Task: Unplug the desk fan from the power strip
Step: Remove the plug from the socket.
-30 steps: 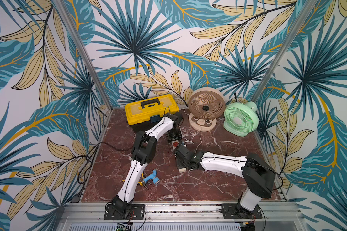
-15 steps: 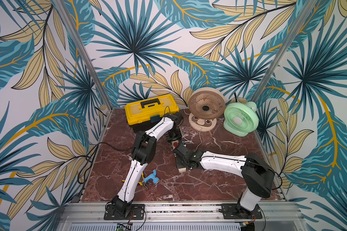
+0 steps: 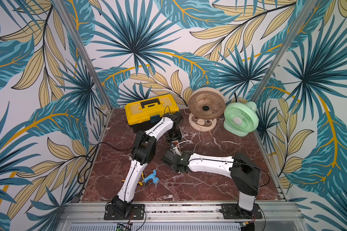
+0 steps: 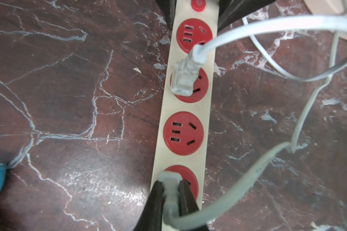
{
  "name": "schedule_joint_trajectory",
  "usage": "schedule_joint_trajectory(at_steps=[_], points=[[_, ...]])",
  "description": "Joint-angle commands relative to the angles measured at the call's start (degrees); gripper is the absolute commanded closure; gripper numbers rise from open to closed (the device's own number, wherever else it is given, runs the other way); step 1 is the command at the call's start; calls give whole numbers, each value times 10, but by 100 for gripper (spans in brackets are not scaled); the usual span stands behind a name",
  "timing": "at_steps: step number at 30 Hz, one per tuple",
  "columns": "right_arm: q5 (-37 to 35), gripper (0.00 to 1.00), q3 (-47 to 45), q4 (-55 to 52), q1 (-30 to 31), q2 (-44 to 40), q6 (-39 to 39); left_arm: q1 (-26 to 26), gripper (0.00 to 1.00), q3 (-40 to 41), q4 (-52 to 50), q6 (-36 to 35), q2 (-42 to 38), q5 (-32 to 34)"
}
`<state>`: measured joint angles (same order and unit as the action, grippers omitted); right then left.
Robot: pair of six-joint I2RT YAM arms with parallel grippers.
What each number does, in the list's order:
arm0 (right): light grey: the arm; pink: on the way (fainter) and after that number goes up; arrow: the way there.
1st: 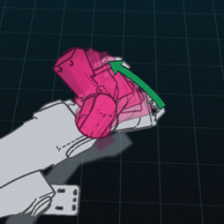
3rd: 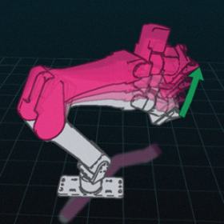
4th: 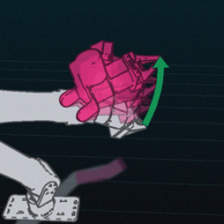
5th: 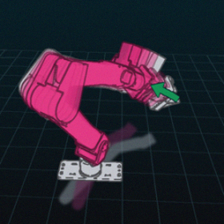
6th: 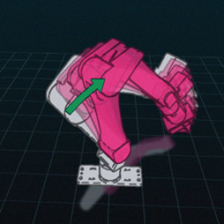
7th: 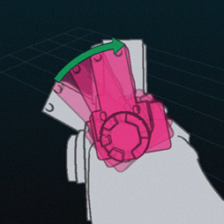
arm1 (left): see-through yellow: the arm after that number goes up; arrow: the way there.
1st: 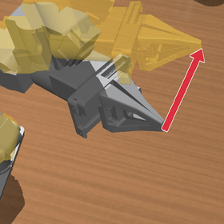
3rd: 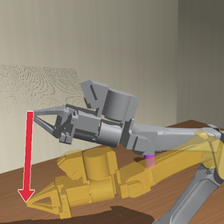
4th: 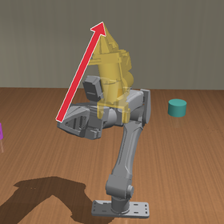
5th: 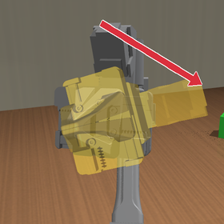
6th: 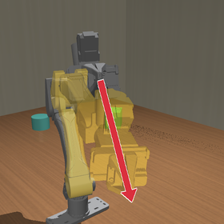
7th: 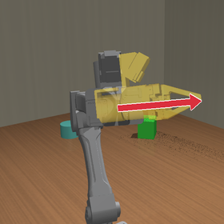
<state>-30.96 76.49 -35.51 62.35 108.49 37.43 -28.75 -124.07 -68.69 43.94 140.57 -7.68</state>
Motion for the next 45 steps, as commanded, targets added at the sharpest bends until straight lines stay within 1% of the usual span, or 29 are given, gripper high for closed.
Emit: schedule_joint_trajectory(at_steps=[1,10,13,17,24,31,35,42,45], points=[[-84,100,33,-36,16,4,-26,8,100,42,26,-11,88,29],[-92,100,34,-37,17,-1,-30,8,100,41,26,-11,89,27],[-87,100,21,-31,14,-10,-27,9,100,42,27,-12,89,27],[-44,100,-17,3,-4,-36,-13,9,100,43,27,-12,88,26],[46,100,-96,70,-57,-86,10,9,100,45,29,-14,87,25],[94,100,-142,101,-100,-120,33,8,100,46,30,-13,87,28],[102,100,-152,105,-109,-128,36,8,100,47,29,-13,86,29],[111,100,-154,118,-108,-122,27,9,100,47,30,-12,86,30],[95,100,-146,114,-94,-114,13,9,100,47,30,-11,86,30]])
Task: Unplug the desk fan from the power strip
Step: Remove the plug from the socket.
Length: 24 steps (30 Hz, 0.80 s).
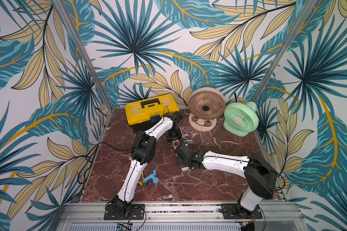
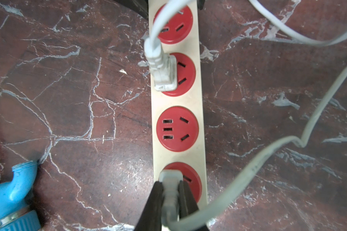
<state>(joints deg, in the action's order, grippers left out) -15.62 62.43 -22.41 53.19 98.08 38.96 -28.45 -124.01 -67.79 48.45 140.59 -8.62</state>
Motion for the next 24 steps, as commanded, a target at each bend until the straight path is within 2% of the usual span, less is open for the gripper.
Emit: schedule_joint_trajectory(at_steps=[1,9,18,24], points=[[-73,100,2,-23,5,-6,-8,6,100,46,21,-57,86,40],[-182,100,70,-71,75,32,-53,5,100,47,21,-57,85,41],[-229,100,118,-100,116,76,-72,5,100,46,21,-56,85,41],[-237,100,129,-104,120,80,-80,6,100,45,22,-58,86,40]])
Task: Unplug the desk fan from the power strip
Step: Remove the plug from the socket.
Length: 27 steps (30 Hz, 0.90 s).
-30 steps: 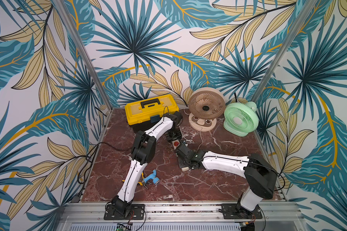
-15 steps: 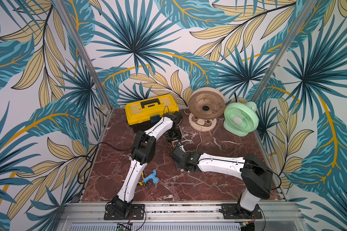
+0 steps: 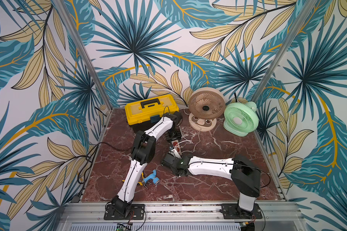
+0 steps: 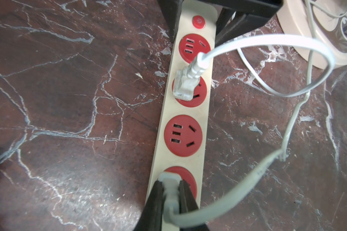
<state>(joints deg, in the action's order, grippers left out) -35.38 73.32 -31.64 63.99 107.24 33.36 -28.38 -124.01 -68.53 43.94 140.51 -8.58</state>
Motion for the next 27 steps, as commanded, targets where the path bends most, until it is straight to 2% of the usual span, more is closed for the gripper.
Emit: schedule_joint_trajectory(at_steps=[1,8,20,27], points=[[-40,100,20,-11,13,-13,-24,5,100,45,29,-12,87,39],[-25,100,-8,11,2,-39,-10,6,100,45,29,-15,87,36],[144,100,-137,106,-107,-125,75,7,100,45,29,-19,87,35],[185,100,-168,135,-136,-140,101,7,100,45,29,-20,87,36]])
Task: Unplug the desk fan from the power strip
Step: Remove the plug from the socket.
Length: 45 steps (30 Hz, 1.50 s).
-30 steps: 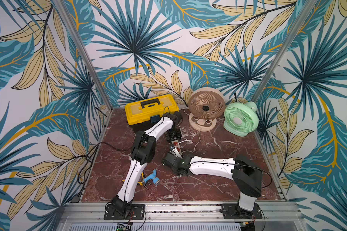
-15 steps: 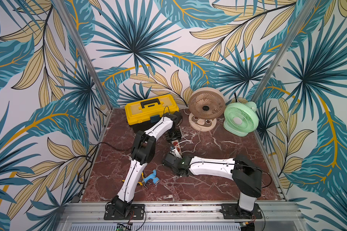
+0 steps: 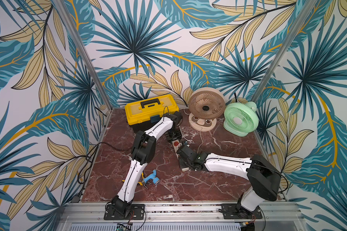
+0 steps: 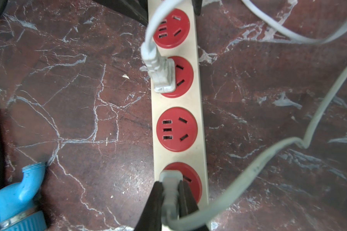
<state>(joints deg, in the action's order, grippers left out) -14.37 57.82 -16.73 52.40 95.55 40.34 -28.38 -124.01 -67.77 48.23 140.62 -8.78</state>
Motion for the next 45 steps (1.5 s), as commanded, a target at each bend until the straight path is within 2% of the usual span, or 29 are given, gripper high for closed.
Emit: schedule_joint_trajectory(at_steps=[1,8,20,28,40,45], points=[[-24,100,-13,-14,-20,-22,32,7,100,45,21,-62,86,37],[-30,100,-4,-19,-17,-19,20,7,100,44,21,-61,86,40],[-172,100,103,-95,85,44,-55,8,100,44,21,-60,86,41],[-226,100,157,-126,128,94,-81,6,100,45,21,-61,85,43],[-227,100,148,-116,131,86,-69,6,100,47,23,-60,84,43],[-183,100,96,-77,105,45,-31,6,100,48,25,-62,83,40]])
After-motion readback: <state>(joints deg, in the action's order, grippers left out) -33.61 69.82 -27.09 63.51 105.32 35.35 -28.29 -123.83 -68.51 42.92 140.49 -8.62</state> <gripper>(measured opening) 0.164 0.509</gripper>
